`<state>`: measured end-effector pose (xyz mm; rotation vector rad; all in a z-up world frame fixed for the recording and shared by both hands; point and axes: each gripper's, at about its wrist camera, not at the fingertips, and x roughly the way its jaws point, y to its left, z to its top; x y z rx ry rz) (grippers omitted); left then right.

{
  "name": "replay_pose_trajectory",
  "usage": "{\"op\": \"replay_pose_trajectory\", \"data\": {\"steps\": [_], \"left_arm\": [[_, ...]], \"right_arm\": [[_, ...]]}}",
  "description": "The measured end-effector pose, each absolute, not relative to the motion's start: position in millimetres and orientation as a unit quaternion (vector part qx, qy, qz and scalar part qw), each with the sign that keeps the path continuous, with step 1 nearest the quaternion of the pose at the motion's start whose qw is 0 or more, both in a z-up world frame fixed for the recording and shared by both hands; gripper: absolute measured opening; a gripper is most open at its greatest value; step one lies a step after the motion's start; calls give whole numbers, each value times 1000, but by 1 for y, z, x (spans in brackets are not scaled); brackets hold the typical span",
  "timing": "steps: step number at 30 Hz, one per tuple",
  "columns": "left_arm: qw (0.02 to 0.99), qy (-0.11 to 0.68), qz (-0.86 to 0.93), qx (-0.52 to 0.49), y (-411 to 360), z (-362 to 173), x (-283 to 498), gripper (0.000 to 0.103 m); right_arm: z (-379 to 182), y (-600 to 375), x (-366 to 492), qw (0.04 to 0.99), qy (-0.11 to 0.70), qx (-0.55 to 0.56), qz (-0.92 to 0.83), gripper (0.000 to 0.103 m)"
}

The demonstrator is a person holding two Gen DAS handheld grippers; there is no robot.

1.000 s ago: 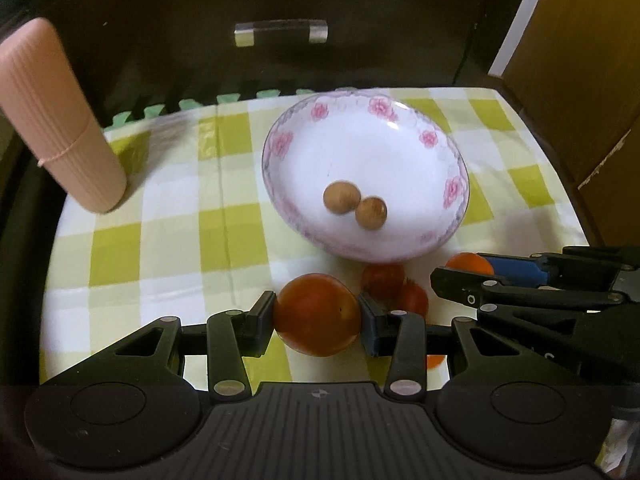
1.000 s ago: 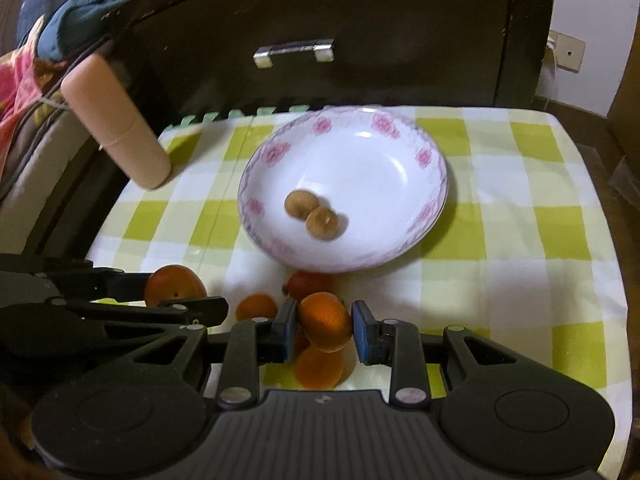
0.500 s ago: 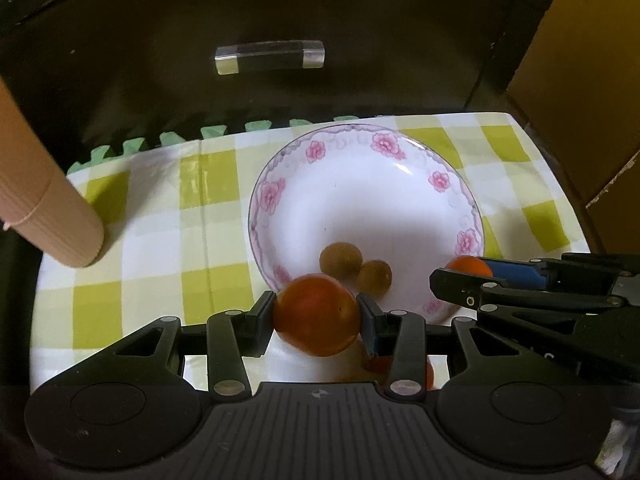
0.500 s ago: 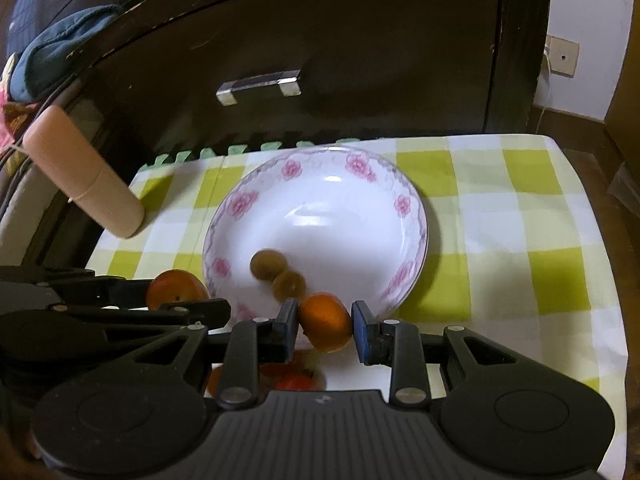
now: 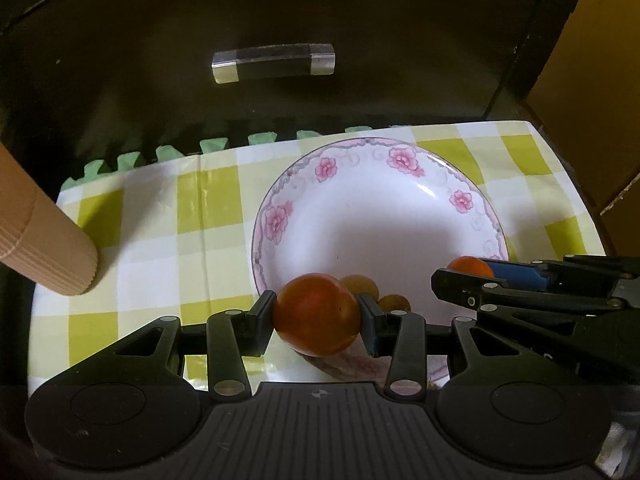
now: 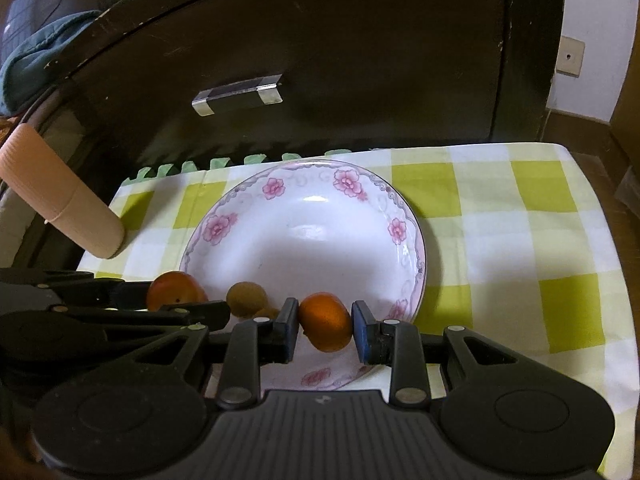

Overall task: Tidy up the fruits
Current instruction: 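Carry the red tomato and tangerine in both tools over the white flowered bowl, then open both tools to drop the tomato and tangerine into the bowl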

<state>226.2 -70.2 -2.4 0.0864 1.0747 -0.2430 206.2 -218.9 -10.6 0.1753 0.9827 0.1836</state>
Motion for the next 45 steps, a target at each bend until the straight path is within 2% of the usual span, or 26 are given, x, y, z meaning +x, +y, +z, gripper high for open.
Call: {"op": "replay_pose_trajectory", "data": {"steps": [31, 45], "left_arm": [[856, 503, -116, 32, -82, -14, 267, 51], [863, 494, -106, 31, -80, -4, 262, 60]], "right_arm": [[-26, -231, 236, 874, 468, 115, 68, 29], [-15, -239, 230, 877, 460, 126, 52, 31]]}}
